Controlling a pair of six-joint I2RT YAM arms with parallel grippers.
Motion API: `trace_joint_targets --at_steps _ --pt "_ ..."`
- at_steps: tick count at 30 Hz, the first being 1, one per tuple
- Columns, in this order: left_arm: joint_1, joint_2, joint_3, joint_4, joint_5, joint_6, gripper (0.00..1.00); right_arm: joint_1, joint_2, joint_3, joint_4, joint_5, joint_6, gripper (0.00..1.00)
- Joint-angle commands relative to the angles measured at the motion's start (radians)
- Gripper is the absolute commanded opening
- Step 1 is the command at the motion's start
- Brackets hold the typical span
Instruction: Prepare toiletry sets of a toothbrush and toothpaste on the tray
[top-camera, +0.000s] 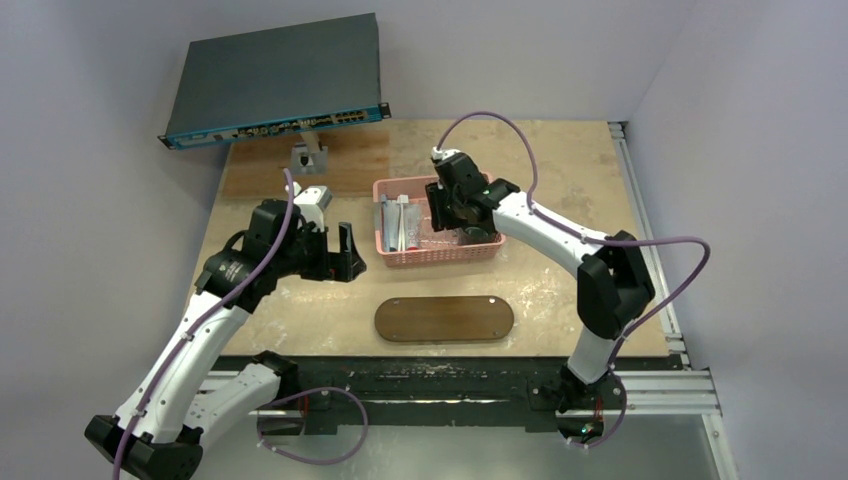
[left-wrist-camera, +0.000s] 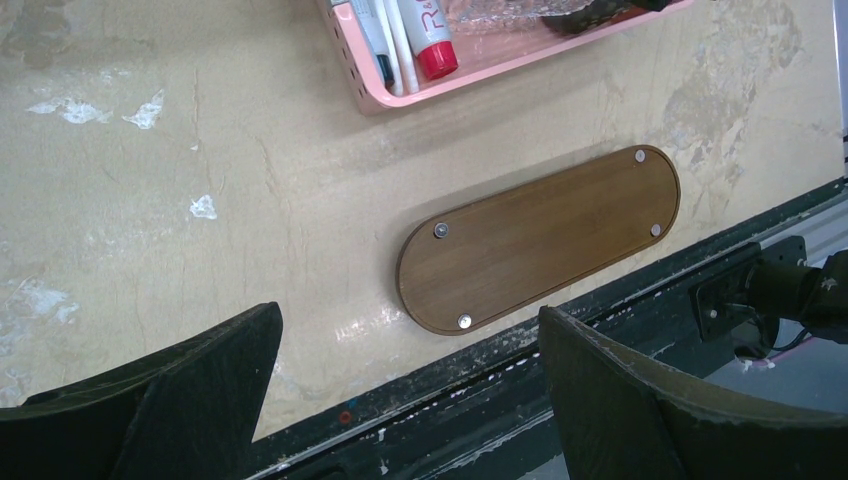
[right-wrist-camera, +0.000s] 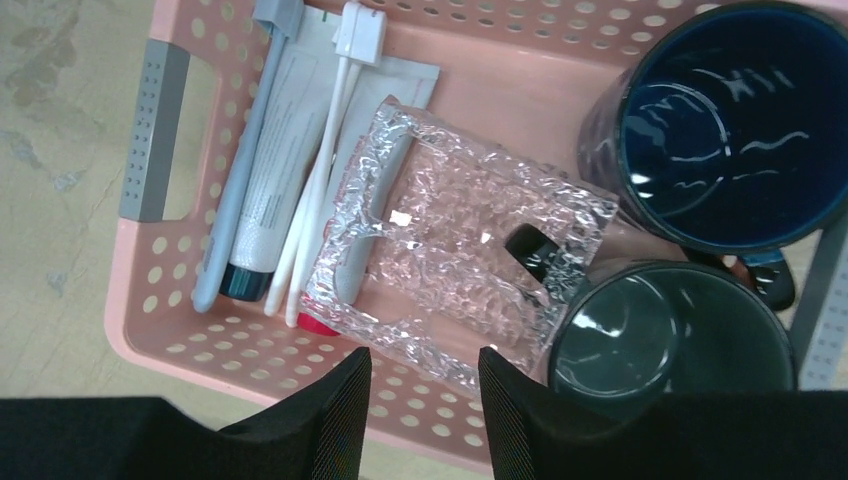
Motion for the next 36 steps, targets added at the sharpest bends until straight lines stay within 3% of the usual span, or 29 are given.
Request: trace_joint_targets --at_steps 1,15,27,34,36 --pt "-0.002 -0.012 0.003 0.019 0.006 0.012 1.0 0.028 0.034 0.052 0.026 0.027 0.073 0.46" --pt "-0.002 -0.032 0.001 0.025 0.028 0.011 1.0 0.036 0.095 0.082 0.022 0.148 0.238 0.45" --pt "-0.003 -0.039 0.001 0.028 0.045 0.011 1.0 0.055 0.152 0.125 -0.017 0.176 0.265 0.41" --pt "-0.002 -0.041 0.001 0.027 0.051 0.012 1.0 0.066 0.182 0.152 -0.056 0.212 0.272 0.36" --pt "-0.002 -0.041 0.001 0.028 0.051 0.012 1.0 0.068 0.188 0.159 -0.063 0.214 0.273 0.3"
